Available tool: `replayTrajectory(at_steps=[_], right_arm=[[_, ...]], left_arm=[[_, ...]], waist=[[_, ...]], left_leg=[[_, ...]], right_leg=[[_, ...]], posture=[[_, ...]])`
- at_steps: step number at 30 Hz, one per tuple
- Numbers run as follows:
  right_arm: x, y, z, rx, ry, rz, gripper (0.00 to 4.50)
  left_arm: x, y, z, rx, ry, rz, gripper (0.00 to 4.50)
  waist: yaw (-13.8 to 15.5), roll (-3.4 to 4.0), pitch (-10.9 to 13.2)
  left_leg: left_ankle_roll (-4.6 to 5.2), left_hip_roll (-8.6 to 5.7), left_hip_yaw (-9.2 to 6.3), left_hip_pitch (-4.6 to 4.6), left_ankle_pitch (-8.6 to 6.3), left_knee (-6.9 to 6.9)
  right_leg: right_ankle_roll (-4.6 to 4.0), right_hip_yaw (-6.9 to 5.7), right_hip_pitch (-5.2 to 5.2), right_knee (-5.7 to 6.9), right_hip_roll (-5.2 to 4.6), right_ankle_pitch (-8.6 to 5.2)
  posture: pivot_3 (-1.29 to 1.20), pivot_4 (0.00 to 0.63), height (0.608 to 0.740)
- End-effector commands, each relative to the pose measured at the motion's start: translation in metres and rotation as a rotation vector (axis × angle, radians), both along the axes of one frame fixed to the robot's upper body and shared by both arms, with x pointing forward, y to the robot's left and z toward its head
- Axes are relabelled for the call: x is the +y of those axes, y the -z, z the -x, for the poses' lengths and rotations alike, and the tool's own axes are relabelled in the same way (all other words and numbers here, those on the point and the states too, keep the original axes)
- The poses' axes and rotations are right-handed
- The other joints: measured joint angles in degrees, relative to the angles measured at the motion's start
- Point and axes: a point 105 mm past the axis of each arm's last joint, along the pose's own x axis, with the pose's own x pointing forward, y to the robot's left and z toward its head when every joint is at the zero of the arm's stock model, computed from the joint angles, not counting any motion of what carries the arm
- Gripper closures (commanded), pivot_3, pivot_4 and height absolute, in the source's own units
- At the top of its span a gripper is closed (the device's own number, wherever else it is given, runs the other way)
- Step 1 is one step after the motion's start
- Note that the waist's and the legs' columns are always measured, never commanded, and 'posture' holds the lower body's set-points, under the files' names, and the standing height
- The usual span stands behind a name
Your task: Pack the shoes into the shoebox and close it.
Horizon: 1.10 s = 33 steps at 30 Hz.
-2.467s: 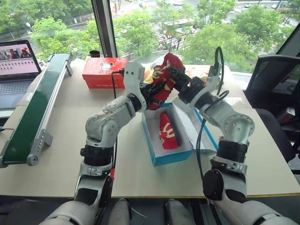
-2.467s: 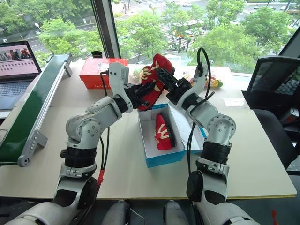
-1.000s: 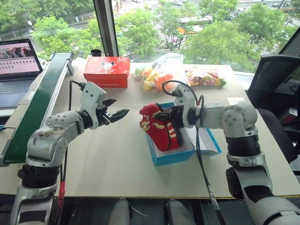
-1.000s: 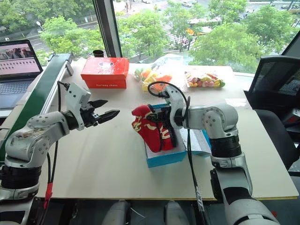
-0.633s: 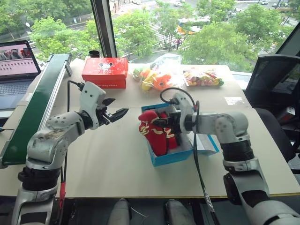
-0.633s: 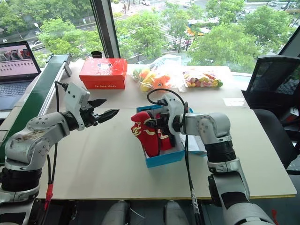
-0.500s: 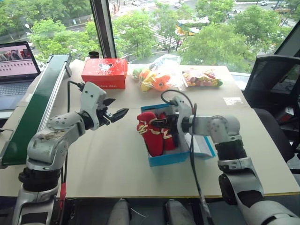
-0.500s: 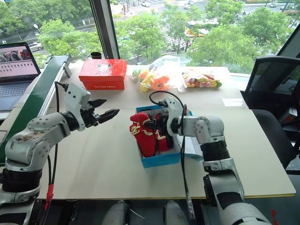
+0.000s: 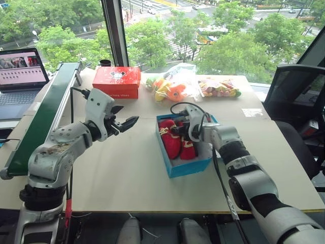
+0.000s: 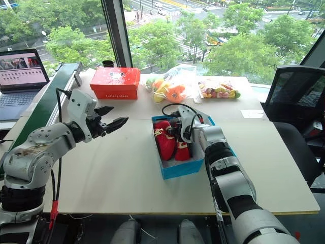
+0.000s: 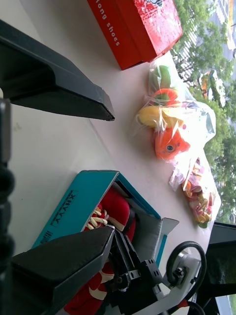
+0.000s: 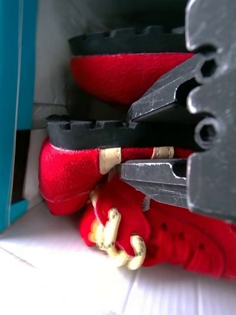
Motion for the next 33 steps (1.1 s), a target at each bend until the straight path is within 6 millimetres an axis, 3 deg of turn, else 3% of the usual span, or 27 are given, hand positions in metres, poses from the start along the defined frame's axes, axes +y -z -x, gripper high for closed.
replayTrajectory(at_steps=[1,3,5,9,13,18,22,25,27,30,32,33], right_arm=[[0.002,0.006,0.012,0.096,-0.009,-0.056,1.42],[0.007,-0.025,0.014,0.137,0.023,-0.239,0.77],[0.007,-0.046,0.021,0.146,0.002,-0.309,0.11],[-0.002,-0.076,0.026,0.153,0.037,-0.439,0.04],[-0.025,-0.112,0.038,0.085,0.026,-0.496,0.04],[-0.053,-0.132,0.082,0.094,-0.054,-0.521,0.04],[-0.085,-0.129,0.125,0.062,-0.100,-0.439,1.01],[-0.109,-0.111,0.166,0.097,-0.116,-0.362,2.19],[-0.123,-0.089,0.182,0.174,-0.052,-0.314,2.74],[-0.133,-0.059,0.201,0.283,0.015,-0.280,3.91],[-0.144,-0.024,0.210,0.372,0.126,-0.266,4.48],[-0.150,-0.009,0.209,0.386,0.189,-0.293,4.50]], left_arm=[[-0.003,-0.011,0.003,-0.046,0.029,-0.036,0.79],[-0.004,-0.007,0.002,-0.030,0.055,-0.065,0.79],[-0.006,-0.004,0.001,-0.004,0.074,-0.065,0.79],[-0.013,-0.003,0.000,0.010,0.125,-0.071,0.79],[-0.028,0.001,0.007,0.027,0.248,-0.115,0.79],[-0.043,0.005,0.016,0.051,0.410,-0.146,0.79],[-0.049,0.008,0.011,0.060,0.480,-0.188,0.79],[-0.053,0.007,0.002,0.066,0.517,-0.201,0.79],[-0.054,0.008,0.000,0.068,0.546,-0.226,0.79],[-0.054,0.007,-0.002,0.075,0.572,-0.231,0.79],[-0.052,0.002,-0.004,0.088,0.586,-0.218,0.29],[-0.052,-0.002,-0.006,0.092,0.591,-0.202,0.14]], waist=[[-0.1,0.00,0.0],[-0.3,0.01,0.0],[-0.3,0.01,0.0],[-0.1,0.02,0.0],[0.4,0.04,0.1],[0.5,0.06,0.1],[0.9,0.07,0.1],[1.7,0.07,0.1],[1.7,0.07,0.1],[1.1,0.06,0.1],[0.9,0.06,0.1],[1.0,0.04,0.1]], left_leg=[[0.00,0.00,0.00,-0.02,0.00,-0.06],[-0.02,0.00,0.00,-0.10,-0.03,-0.12],[-0.02,0.02,0.00,-0.29,-0.03,-0.16],[-0.02,0.01,-0.01,-0.97,-0.02,-0.03],[-0.02,-0.02,-0.01,-1.01,-0.02,-0.02],[-0.01,-0.01,-0.01,-1.09,-0.03,-0.06],[0.01,-0.02,-0.03,-1.13,-0.04,-0.07],[0.05,-0.04,-0.04,-1.16,-0.06,-0.01],[0.08,-0.04,-0.03,-1.17,-0.08,0.02],[0.09,-0.03,-0.02,-1.13,-0.08,0.09],[0.10,-0.02,0.00,-1.06,-0.08,0.11],[0.11,-0.02,-0.02,-1.04,-0.07,0.12]], right_leg=[[-0.22,-0.01,-0.02,0.00,0.00,0.11],[-0.32,0.00,-0.14,0.00,0.01,0.12],[-0.34,0.00,-0.35,0.02,0.02,0.12],[-0.35,-0.02,-1.01,0.18,0.01,0.13],[-0.35,-0.06,-1.02,0.17,-0.01,0.13],[-0.35,-0.07,-1.02,0.00,-0.01,0.13],[-0.34,-0.10,-1.00,-0.05,-0.01,0.12],[-0.30,-0.12,-0.94,-0.15,-0.02,0.09],[-0.29,-0.11,-0.93,-0.18,-0.02,0.08],[-0.29,-0.05,-0.88,-0.12,-0.01,0.08],[-0.28,0.00,-0.87,-0.04,0.01,0.08],[-0.20,-0.02,-0.86,-0.01,0.02,0.03]], posture=[[0.00,0.150,0.739],[0.00,0.150,0.739],[0.00,0.150,0.739],[0.00,0.150,0.739],[0.00,0.150,0.739],[0.00,0.150,0.739],[0.00,0.150,0.739],[0.00,0.150,0.739],[0.00,0.150,0.739],[0.00,0.150,0.739],[0.00,0.150,0.739],[0.00,0.150,0.739]])
